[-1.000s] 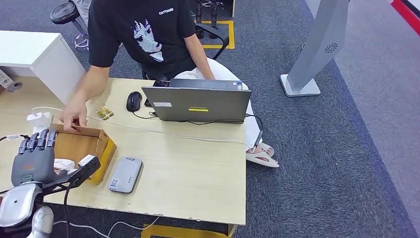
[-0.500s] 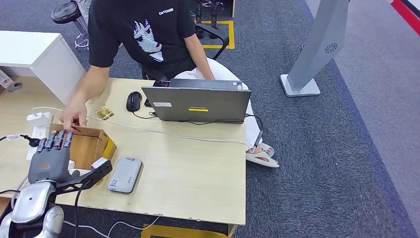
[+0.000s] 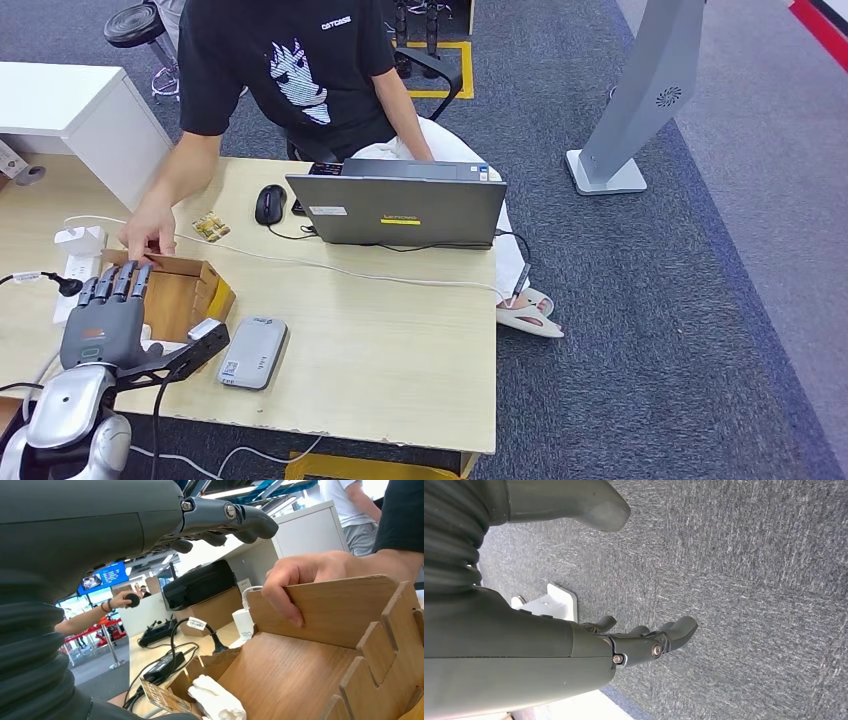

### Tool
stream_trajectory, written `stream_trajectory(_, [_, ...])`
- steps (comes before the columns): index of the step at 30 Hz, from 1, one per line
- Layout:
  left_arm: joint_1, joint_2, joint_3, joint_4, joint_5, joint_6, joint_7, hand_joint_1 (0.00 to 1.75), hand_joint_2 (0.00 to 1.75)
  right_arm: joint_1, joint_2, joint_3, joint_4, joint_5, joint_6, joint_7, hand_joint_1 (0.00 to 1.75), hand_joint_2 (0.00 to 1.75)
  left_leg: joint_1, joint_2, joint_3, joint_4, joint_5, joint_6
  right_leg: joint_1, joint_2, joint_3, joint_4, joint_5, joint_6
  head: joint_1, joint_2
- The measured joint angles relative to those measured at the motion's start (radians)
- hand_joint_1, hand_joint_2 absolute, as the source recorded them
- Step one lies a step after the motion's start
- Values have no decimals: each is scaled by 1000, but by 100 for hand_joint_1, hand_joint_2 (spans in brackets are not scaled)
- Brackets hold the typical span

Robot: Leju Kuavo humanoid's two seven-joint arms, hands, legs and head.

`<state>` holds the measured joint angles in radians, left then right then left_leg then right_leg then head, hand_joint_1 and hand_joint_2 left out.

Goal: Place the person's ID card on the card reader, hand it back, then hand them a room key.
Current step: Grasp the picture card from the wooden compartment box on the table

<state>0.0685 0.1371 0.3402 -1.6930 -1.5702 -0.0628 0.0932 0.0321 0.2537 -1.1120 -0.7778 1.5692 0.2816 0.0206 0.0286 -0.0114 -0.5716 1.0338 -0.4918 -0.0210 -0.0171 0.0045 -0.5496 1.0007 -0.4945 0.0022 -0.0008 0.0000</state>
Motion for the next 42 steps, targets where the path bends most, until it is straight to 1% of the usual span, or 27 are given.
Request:
stream_trajectory(5, [-3,3,-1,-10,0,15,0,0,175,0,0,0,-1,0,-3,0,0,175,0,0,0,0,0,0,0,0,0,0,0,0,0,0])
stream_trajectory(10, [-35,0,8,-47,3,25,-46,0,175,0,0,0,-2,0,-3,1,0,175,0,0,0,0,0,1,0,0,0,0,0,0,0,0])
stream_trajectory(14, [-47,5,11,-90,2,-2,-82,0,175,0,0,0,-4,0,1,1,0,175,0,0,0,0,0,1,0,0,1,0,0,0,0,0])
stream_trajectory(27, [11,19,5,-174,2,-32,-105,0,175,2,7,-10,-28,0,25,6,0,175,0,0,0,0,0,1,0,0,0,0,0,0,0,0])
stream_trajectory(30, [33,25,-2,-190,3,-73,-109,0,175,2,9,-16,-35,0,31,3,0,175,0,0,0,0,0,1,0,0,0,0,0,0,0,0])
stream_trajectory(33, [73,32,-15,-216,2,-146,-97,0,175,3,10,-25,-41,0,39,1,0,175,0,0,0,0,0,1,0,0,0,0,0,0,0,0])
stream_trajectory(35, [100,39,-23,-232,2,-187,-61,0,175,4,10,-32,-45,0,44,0,0,175,0,0,0,0,0,1,0,0,0,0,0,0,0,0])
stream_trajectory(39, [140,73,-40,-255,1,-290,53,0,175,4,11,-40,-52,0,51,0,0,175,0,0,0,0,0,1,0,0,0,0,0,0,0,0])
stream_trajectory(42, [165,100,-46,-264,1,-346,82,0,175,4,11,-41,-56,0,53,0,0,175,0,0,0,0,0,1,0,0,0,0,0,0,0,0])
